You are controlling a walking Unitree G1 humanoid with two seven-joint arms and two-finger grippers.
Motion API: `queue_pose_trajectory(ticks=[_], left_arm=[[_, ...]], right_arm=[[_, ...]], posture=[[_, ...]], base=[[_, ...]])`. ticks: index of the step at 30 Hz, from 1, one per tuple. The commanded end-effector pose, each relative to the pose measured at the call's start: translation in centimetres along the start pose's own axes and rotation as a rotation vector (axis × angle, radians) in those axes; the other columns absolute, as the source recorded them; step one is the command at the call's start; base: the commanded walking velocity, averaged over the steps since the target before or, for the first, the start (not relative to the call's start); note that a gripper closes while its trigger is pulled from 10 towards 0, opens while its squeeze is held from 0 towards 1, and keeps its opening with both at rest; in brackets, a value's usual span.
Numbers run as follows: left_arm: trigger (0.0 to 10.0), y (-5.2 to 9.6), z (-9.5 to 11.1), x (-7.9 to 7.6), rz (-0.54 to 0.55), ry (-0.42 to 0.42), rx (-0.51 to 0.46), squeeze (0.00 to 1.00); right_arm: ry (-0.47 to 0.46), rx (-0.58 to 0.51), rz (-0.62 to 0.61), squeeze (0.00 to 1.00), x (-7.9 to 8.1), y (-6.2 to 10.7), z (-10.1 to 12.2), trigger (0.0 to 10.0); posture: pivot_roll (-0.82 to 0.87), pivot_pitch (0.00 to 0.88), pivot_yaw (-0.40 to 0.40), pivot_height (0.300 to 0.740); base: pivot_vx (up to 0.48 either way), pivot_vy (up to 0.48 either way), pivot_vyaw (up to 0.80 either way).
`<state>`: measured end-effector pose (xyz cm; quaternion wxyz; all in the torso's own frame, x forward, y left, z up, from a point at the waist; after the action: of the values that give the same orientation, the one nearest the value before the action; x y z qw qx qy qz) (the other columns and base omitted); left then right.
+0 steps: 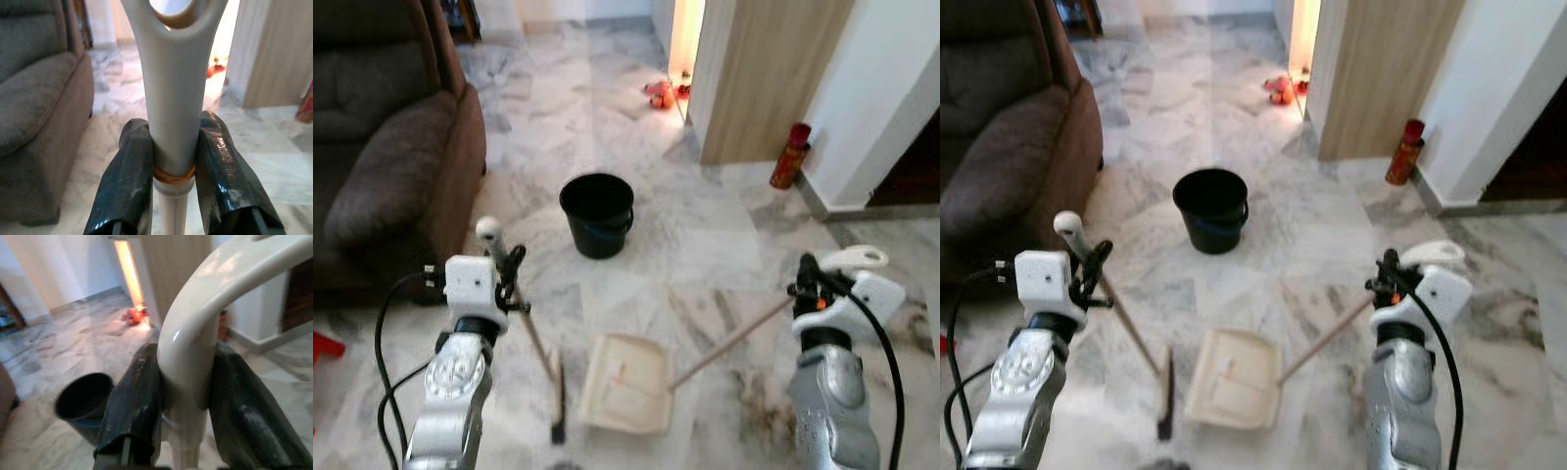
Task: Sweep floor
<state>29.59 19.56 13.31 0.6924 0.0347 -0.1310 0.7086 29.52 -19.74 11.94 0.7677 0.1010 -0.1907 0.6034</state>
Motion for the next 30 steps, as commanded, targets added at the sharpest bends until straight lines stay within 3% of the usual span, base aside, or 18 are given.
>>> queue_pose_trajectory(ticks=[1, 10, 24, 30], left_arm=[[10.0, -0.18, 1.07, 0.16, 0.008, -0.026, -0.045, 0.0], [10.0, -0.13, 1.03, 0.09, 0.007, -0.025, -0.043, 0.0], [10.0, -0.17, 1.05, -0.08, 0.002, -0.024, -0.046, 0.0], [10.0, -0.11, 1.17, -0.45, -0.017, -0.026, -0.062, 0.0]], right_arm=[[-0.036, -0.038, 0.014, 0.0, 0.33, -0.09, 0.87, 10.0], [-0.023, -0.038, 0.027, 0.0, 0.47, -0.08, 0.86, 10.0], [-0.035, -0.036, 0.027, 0.0, 0.47, -0.15, 0.83, 10.0], [-0.034, -0.037, 0.03, 0.0, 0.51, -0.15, 0.86, 10.0]], posture=[[0.08, 0.109, -0.027, 0.74], [0.08, 0.112, -0.026, 0.74], [0.08, 0.104, -0.025, 0.74], [0.08, 0.104, -0.028, 0.74]], base=[[0.48, 0.0, 0.0], [0.48, 0.0, 0.4], [0.418, 0.0, 0.0], [0.046, 0.0, 0.0]])
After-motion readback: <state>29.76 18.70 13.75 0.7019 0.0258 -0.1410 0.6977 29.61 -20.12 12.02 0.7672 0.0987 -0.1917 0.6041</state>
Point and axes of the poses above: a point about 5 cm out from each wrist's last joint towards the gripper, its own y axis pointing back from the gripper into the wrist, its own z axis along the axis of the wrist's last joint, x = y × z, the point moved 2 cm from there along -y, pointing out of the wrist towards the gripper, and after that the axes turned 9 degrees about -y, right-handed, at the moved point
